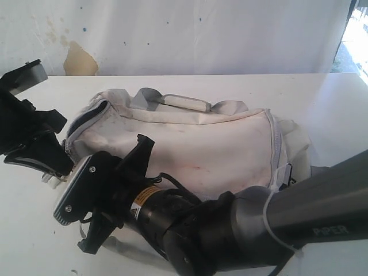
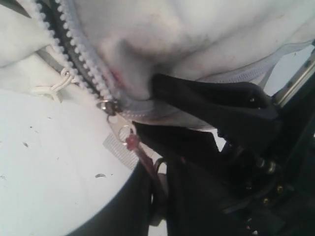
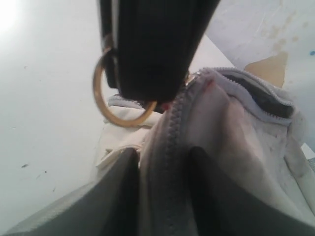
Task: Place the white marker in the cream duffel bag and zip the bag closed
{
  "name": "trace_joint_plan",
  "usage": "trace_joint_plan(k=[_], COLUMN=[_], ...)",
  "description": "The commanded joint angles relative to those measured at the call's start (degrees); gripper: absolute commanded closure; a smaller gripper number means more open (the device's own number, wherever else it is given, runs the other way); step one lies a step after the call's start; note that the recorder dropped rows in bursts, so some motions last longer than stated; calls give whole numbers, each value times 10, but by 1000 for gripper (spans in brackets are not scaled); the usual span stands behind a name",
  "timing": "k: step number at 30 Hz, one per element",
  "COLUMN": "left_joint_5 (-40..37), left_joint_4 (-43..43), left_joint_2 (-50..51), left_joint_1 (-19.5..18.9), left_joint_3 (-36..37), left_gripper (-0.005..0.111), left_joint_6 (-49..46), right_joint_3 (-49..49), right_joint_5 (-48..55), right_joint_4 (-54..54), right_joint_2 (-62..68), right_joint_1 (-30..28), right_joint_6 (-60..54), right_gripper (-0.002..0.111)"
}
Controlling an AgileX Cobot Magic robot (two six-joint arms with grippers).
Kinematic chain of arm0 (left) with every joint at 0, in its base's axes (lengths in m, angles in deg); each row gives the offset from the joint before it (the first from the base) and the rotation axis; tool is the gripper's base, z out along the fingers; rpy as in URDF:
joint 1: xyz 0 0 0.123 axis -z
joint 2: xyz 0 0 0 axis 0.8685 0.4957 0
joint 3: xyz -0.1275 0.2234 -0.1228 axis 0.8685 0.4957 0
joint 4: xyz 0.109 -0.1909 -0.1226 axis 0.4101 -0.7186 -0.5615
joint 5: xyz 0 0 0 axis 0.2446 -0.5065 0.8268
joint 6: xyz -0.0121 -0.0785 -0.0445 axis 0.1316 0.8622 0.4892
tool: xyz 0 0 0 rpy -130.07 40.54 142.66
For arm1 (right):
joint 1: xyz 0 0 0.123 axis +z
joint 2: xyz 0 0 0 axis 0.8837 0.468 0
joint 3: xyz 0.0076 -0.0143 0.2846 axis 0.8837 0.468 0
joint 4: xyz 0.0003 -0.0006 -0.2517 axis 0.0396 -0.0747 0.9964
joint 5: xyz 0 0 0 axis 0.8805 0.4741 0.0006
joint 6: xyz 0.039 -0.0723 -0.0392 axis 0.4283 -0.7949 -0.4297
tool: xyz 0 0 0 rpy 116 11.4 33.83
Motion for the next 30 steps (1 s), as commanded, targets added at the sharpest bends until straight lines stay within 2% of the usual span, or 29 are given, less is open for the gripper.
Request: trace_joint_plan(k=[1,3,11,18,23,30], left_joint_5=[-14,-13,28,132,168,290], left_joint_4=[-9,-6,46,75,91,118], left_joint_2=[-6,-6,-29,-34,-34,-34], left_joint_1=[2,2,2,2,2,1], left_joint_3=[-5,-4,-30,-30,-30,-30], left_gripper=[107,107,107,107,107,107], left_joint_6=[-3,-3,18,35,37,53], right_joint_3=[-2,-2,0,1,1,1], right_joint_5=[-2,9,56,95,105,131], right_joint_4=[-1,-9,-132,-136,-136,-136], right_joint_2=[2,2,0,-7,-7,-7], right_joint_1=[0,0,0,0,0,0], right_joint_6=[-5,-4,-48,-85,-86,-123], right_gripper=[97,108,108,108,108,108])
